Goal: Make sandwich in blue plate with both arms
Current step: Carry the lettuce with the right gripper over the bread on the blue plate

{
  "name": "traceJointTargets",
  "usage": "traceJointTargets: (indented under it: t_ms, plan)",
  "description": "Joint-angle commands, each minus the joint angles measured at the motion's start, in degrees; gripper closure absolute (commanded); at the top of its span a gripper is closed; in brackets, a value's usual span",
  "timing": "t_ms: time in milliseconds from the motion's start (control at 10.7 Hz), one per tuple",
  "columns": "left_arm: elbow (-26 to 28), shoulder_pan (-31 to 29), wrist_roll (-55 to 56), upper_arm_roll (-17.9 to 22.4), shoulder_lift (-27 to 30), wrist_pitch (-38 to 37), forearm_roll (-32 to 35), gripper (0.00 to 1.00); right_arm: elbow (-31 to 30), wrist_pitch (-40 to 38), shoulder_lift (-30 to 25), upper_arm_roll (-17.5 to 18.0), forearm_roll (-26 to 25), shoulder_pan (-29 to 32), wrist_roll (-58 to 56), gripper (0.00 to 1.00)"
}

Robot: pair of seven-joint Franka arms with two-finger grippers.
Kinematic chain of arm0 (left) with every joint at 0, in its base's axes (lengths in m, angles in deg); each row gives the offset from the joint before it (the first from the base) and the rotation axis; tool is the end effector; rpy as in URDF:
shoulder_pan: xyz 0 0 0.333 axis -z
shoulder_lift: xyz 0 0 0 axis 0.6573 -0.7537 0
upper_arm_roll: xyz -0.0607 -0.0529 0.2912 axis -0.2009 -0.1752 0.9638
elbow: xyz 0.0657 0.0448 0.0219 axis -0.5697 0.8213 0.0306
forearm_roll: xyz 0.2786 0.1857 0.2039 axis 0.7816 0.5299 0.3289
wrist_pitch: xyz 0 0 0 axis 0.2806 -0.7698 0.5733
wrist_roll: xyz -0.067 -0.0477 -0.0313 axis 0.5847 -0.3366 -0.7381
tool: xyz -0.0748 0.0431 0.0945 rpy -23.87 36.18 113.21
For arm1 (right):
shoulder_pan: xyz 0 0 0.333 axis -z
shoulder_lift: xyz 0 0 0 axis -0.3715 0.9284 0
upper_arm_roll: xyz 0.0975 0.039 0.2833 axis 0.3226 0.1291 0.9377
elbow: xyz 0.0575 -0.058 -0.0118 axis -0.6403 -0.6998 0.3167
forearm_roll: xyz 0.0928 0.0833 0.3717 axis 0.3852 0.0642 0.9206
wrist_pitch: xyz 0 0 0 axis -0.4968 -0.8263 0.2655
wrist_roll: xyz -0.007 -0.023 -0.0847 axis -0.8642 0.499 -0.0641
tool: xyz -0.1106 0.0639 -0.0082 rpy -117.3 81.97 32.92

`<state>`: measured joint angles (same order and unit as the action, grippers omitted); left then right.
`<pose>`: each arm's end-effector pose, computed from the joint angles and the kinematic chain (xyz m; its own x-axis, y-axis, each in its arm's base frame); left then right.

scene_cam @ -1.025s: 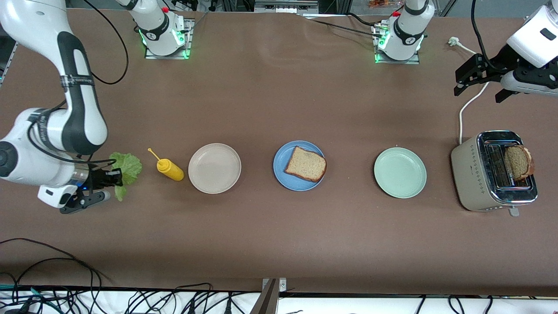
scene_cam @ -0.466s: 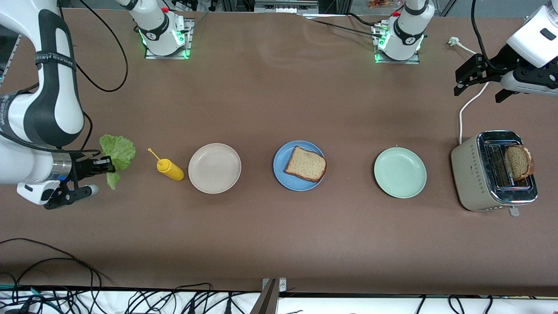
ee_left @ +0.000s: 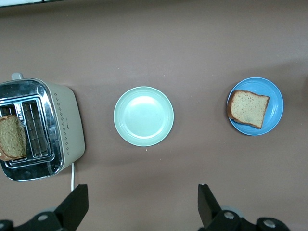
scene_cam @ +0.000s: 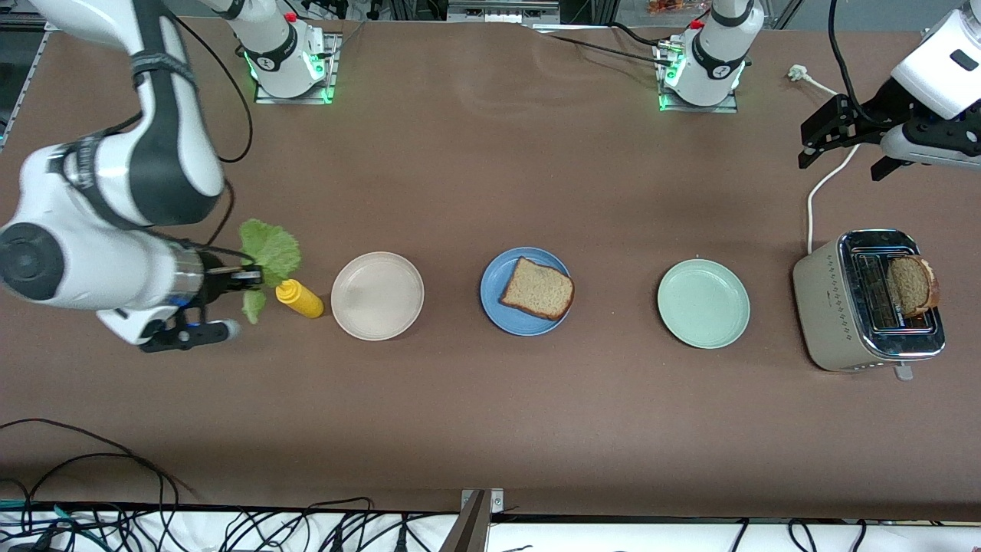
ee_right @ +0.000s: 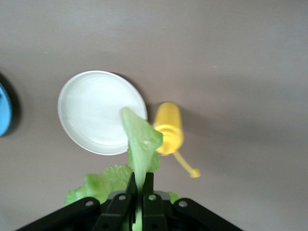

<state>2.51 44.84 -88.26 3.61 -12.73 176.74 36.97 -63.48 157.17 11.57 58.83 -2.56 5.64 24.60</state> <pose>0.5344 -0.0686 0.6248 0.9893 -0.1370 0.0507 -0.1389 -0.9897 0.0359 0.6647 0.1469 0.4145 0.9679 0.1322 -0.2138 0.1174 -0.9898 -0.0805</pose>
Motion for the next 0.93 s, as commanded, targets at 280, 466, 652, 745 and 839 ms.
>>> traceJointTargets:
  t_ms: [280,466,652,745,839]
  plan:
    - [-0.2,-0.1,0.5,0.2,0.5,-0.6,-0.9,0.00,2.2,3.0,1.2,0.3,1.0,-11.5,24.5,1.00]
    - [-0.2,-0.1,0.5,0.2,0.5,-0.6,-0.9,0.00,2.2,8.0,1.8,3.3,5.1,-12.3,36.2,1.00]
    - [-0.2,-0.1,0.4,0.3,0.4,-0.6,-0.9,0.00,2.1,13.0,3.1,5.6,6.1,-13.9,44.2,1.00]
    - [-0.1,-0.1,0.5,0.3,0.5,-0.6,-0.8,0.00,2.1,15.3,3.9,5.6,6.1,-15.1,46.4,1.00]
    - [-0.1,-0.1,0.5,0.3,0.5,-0.6,-0.8,0.00,2.1,17.0,4.6,5.6,6.1,-16.0,48.0,1.00]
